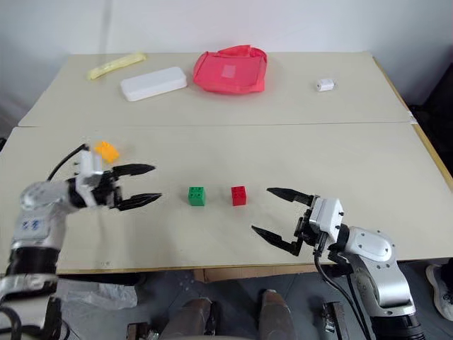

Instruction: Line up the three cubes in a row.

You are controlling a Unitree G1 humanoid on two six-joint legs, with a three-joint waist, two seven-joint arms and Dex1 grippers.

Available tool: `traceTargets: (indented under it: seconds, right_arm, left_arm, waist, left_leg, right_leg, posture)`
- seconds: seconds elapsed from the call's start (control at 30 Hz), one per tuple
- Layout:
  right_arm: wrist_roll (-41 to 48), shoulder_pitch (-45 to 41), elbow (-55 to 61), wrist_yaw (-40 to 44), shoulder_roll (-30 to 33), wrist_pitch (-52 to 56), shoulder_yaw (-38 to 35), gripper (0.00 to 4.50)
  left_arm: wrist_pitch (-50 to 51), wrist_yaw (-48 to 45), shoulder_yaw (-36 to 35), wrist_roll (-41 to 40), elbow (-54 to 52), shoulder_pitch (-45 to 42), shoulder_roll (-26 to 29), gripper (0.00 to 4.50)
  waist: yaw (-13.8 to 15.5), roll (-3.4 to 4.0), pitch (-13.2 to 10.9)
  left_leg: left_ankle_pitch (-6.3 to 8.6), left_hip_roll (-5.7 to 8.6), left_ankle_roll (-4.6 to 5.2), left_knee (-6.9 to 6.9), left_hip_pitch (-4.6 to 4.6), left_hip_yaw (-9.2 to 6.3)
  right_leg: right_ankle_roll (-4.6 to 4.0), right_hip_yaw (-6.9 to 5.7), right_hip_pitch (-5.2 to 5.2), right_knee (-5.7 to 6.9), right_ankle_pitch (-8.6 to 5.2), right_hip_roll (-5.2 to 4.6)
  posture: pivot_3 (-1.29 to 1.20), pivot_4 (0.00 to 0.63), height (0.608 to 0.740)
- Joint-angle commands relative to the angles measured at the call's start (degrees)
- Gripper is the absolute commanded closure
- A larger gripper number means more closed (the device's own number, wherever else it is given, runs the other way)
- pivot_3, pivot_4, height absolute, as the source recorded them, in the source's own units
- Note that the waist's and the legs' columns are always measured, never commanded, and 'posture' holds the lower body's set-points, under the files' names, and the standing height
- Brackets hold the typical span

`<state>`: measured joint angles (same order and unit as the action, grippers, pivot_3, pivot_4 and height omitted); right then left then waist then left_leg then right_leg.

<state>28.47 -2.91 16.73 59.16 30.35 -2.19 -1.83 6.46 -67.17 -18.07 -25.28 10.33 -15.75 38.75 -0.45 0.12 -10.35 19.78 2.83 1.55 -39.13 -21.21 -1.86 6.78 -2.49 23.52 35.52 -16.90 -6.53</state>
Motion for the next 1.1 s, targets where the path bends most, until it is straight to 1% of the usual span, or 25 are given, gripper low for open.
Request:
traceTargets:
  seconds: [0.03, 0.13, 0.17, 0.23, 0.4, 0.5, 0.63, 0.77, 0.87, 0.9, 1.0, 1.1]
  right_arm:
    - [0.5, -3.6, 0.4, -1.2, -2.8, -0.6, 1.8, 0.0]
    - [0.4, -5.8, 0.5, -1.4, -4.4, -0.3, 3.3, 0.0]
    - [0.5, -6.6, 0.6, -1.5, -4.8, 0.0, 3.8, 0.0]
    - [0.9, -7.7, 0.7, -1.2, -5.0, 0.4, 4.5, 0.0]
    - [1.0, -9.2, -0.7, 0.0, -4.4, 1.0, 4.6, 0.0]
    - [0.9, -9.1, -1.0, 0.2, -4.3, 1.1, 4.6, 0.0]
    - [0.1, -9.2, -1.1, -0.3, -4.6, 0.6, 4.6, 0.0]
    - [-0.6, -8.7, -2.6, -1.6, -5.5, -1.8, 3.1, 0.0]
    - [-1.6, -7.0, -4.0, -1.9, -5.4, -4.0, 2.0, 0.0]
    - [-1.9, -6.4, -4.0, -2.2, -5.3, -4.4, 1.7, 0.0]
    - [-2.3, -5.1, -2.9, -3.6, -5.5, -4.5, 1.5, 0.0]
    - [-2.6, -3.9, -1.4, -4.7, -5.5, -4.4, 1.6, 0.0]
  left_arm:
    - [1.6, 13.0, -14.2, -2.7, -9.4, 13.2, -2.9, 0.02]
    - [-0.1, 23.9, -22.1, -3.2, -13.3, 21.8, -9.7, 0.02]
    - [-0.9, 27.3, -24.4, -3.1, -14.4, 25.0, -12.7, 0.02]
    - [-2.2, 31.1, -26.9, -3.1, -15.4, 29.6, -16.7, 0.02]
    - [-6.3, 37.3, -29.3, -3.7, -15.5, 33.7, -22.6, 0.02]
    - [-6.9, 37.4, -25.8, -2.4, -15.8, 32.0, -21.8, 0.02]
    - [-5.4, 37.6, -21.8, -2.3, -13.3, 24.1, -17.2, 0.02]
    - [-3.6, 35.2, -16.5, -0.9, -1.8, 9.2, -8.9, 0.02]
    - [-3.5, 32.3, -11.5, 2.7, 12.8, -3.0, -2.9, 0.02]
    - [-4.8, 31.1, -10.0, 3.9, 18.3, -7.0, -1.5, 0.02]
    - [-6.8, 26.2, -5.6, 7.0, 33.2, -17.7, 1.6, 0.02]
    - [-9.0, 22.7, -1.6, 10.5, 44.9, -25.6, 3.2, 0.02]
  waist:
    - [-0.1, 0.01, 0.0]
    - [0.6, -0.01, 0.0]
    - [0.9, -0.04, 0.0]
    - [1.4, -0.1, 0.1]
    - [2.2, -0.31, 0.2]
    - [2.1, -0.33, 0.2]
    - [2.1, -0.35, 0.2]
    - [1.8, -0.36, 0.2]
    - [1.7, -0.38, 0.2]
    - [1.6, -0.38, 0.2]
    - [1.0, -0.36, 0.2]
    - [0.4, -0.37, 0.2]
  left_leg:
    - [0.02, -0.03, -0.03, 0.02, 0.05, 0.06]
    - [0.04, -0.06, -0.06, 0.04, 0.06, 0.04]
    - [0.04, -0.03, -0.06, 0.02, 0.03, -0.04]
    - [0.05, 0.0, -0.04, 0.0, 0.05, -0.05]
    - [0.06, 0.03, -0.04, 0.0, 0.05, -0.26]
    - [0.06, 0.03, -0.07, 0.0, 0.06, -0.29]
    - [0.04, 0.03, -0.13, 0.01, 0.05, -0.36]
    - [0.01, 0.07, -0.17, 0.01, 0.06, -0.38]
    - [0.0, 0.16, -0.18, 0.02, 0.05, -0.35]
    - [-0.02, 0.19, -0.17, 0.02, 0.01, -0.33]
    - [-0.03, 0.33, -0.06, 0.05, 0.04, -0.12]
    - [-0.04, 0.43, 0.02, 0.03, 0.01, -0.08]
  right_leg:
    - [0.0, 0.09, 0.0, 0.01, 0.0, 0.02]
    - [-0.05, 0.05, -0.01, -0.02, -0.03, 0.02]
    - [-0.05, -0.02, -0.04, -0.02, -0.02, 0.01]
    - [-0.05, -0.01, -0.1, -0.16, -0.02, -0.03]
    - [-0.05, -0.19, -0.27, -0.46, -0.01, -0.07]
    - [-0.05, -0.22, -0.29, -0.48, -0.01, -0.06]
    - [-0.07, -0.29, -0.28, -0.45, -0.01, -0.05]
    - [-0.1, -0.31, -0.21, -0.27, -0.02, 0.0]
    - [-0.12, -0.34, -0.1, 0.11, -0.04, 0.05]
    - [-0.12, -0.5, -0.05, 0.12, -0.04, 0.21]
    - [-0.11, -0.58, 0.08, 0.28, -0.03, 0.21]
    - [-0.07, -0.65, 0.08, 0.32, -0.01, 0.16]
  posture:
    - [0.0, 0.15, 0.74]
    - [0.0, 0.15, 0.74]
    - [0.0, 0.15, 0.74]
    - [0.0, 0.15, 0.74]
    - [0.0, 0.15, 0.74]
    - [0.0, 0.15, 0.74]
    - [0.0, 0.15, 0.74]
    - [0.0, 0.15, 0.74]
    - [0.0, 0.15, 0.74]
    - [0.0, 0.15, 0.74]
    - [0.0, 0.15, 0.74]
    - [0.0, 0.15, 0.74]
